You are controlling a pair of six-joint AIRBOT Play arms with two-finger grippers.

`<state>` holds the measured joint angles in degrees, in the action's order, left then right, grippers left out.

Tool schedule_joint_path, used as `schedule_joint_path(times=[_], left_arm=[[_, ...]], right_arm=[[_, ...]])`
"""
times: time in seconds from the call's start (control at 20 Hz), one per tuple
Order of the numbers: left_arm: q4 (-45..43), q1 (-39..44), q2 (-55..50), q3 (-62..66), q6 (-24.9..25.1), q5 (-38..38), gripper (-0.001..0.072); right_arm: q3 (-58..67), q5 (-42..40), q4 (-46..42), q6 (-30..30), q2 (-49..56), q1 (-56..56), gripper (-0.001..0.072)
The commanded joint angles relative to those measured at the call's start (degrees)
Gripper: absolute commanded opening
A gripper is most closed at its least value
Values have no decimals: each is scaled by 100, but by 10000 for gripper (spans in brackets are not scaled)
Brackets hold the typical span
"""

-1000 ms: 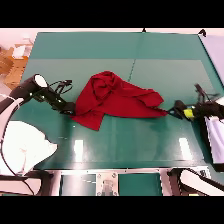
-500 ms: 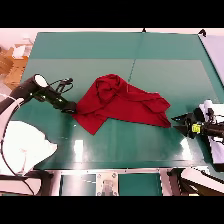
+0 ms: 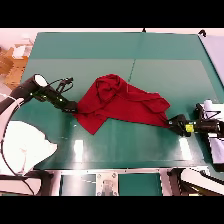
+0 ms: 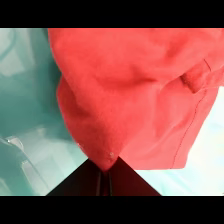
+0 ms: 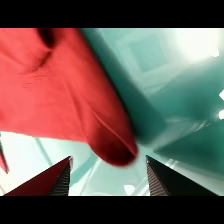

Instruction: Fold the shirts.

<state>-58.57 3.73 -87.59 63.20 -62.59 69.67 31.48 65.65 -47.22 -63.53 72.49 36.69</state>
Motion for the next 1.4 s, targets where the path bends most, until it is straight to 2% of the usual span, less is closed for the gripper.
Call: schedule_joint_path(times=[0.0, 0.1, 0.2, 0.3, 0.45, 0.55, 0.65, 0.75, 0.8, 0.9, 1.0, 1.1, 1.25, 1.35], left_arm=[[63, -2, -4, 7, 11, -2, 29], [63, -2, -4, 7, 11, -2, 28], [105, -2, -2, 9, 13, 7, 28], [501, -2, 13, 164, 234, 264, 28], [1574, -2, 59, 1440, 289, 1309, 28], [2133, -2, 234, 2802, 0, 1554, 28], [2579, -105, 387, 4492, -422, 1561, 28], [2844, -400, 439, 6304, -1161, 1202, 28], [2894, -629, 627, 6802, -1530, 734, 29], [2920, -1128, 1373, 6645, -1799, -372, 29], [2914, -1615, 2295, 5934, -1766, -1331, 29], [2900, -1897, 3064, 5482, -1298, -1926, 29], [2892, -1930, 3661, 5471, -925, -2181, 29], [2570, -1930, 3836, 5473, -1038, -2240, 29]], right_arm=[[168, -603, 142, -52, 422, -492, 541], [247, -608, 221, -48, 706, -664, 333], [313, -579, 225, -46, 813, -728, 15], [516, -136, 555, 142, 789, -750, 13], [1541, 1032, 1517, 271, 286, -750, 12], [2756, 1604, 2741, 205, -372, -678, 12], [4168, 1534, 4094, 35, -909, -474, 13], [5637, 1102, 4874, -284, -1215, -116, 13], [6293, 844, 4892, -533, -1307, 76, 13], [7396, 503, 4896, -968, -1432, 479, 14], [8174, 251, 4896, -1209, -1539, 776, 13], [8520, 15, 4896, -1259, -1718, 999, 13], [8537, -133, 4800, -1257, -2065, 1204, 13], [8535, -79, 4518, -1279, -2192, 1204, 13]])
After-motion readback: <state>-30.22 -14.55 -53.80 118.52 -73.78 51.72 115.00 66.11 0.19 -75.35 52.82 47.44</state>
